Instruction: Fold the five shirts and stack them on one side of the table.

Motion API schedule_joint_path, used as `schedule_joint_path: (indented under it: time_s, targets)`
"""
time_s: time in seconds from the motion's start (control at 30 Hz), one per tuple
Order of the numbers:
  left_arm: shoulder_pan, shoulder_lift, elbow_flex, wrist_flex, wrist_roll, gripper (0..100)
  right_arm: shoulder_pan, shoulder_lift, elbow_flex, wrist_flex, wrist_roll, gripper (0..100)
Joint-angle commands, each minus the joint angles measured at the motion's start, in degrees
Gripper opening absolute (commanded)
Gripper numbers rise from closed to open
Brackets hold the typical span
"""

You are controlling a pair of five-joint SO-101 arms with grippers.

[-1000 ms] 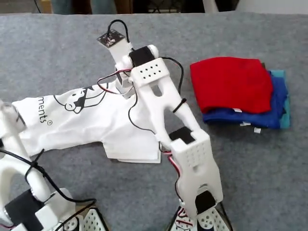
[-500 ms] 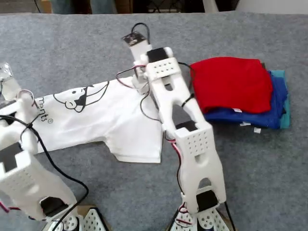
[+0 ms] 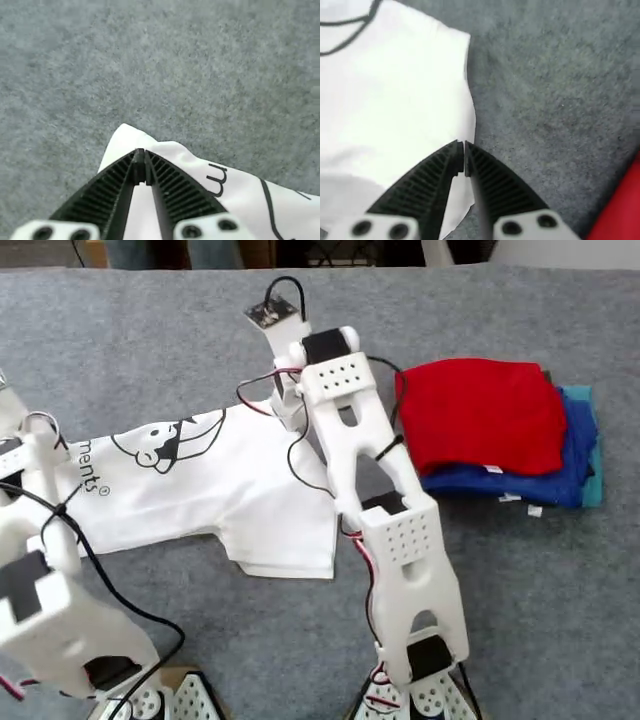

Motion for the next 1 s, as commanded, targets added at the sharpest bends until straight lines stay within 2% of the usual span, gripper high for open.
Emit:
schedule_joint_path:
  time_s: [0.0, 0.13, 0.2, 0.33, 0.5, 0.87, 0.97]
  targets:
    - [1.0, -3.9, 2.0, -4.3, 0.3, 3, -0.8, -0.7, -6.6, -1.1, 0.0, 1.5]
    - [1.5, 0.5, 5.1, -12.5, -0.2, 3, -2.2, 4.1, -7.3, -1.5, 0.1, 1.5]
    - [2.1, 4.7, 4.4, -13.8, -0.6, 3, -1.8, 7.9, -7.3, -2.3, 0.1, 1.5]
    - [0.3, 9.8, -1.0, -13.4, -1.3, 3, 0.8, 16.6, -8.6, -4.4, 0.4, 1.5]
    - [0.1, 10.8, -5.6, -7.5, -1.3, 3, 5.3, 21.7, -15.4, -1.2, 0.4, 1.5]
    - [-0.2, 14.7, -9.3, -6.1, -1.2, 3, 2.2, 25.8, -30.5, 6.6, 3.9, 1.5]
    - [-1.5, 14.6, -9.3, -6.2, 2.1, 3, 1.0, 25.6, -36.8, 8.7, 3.9, 1.5]
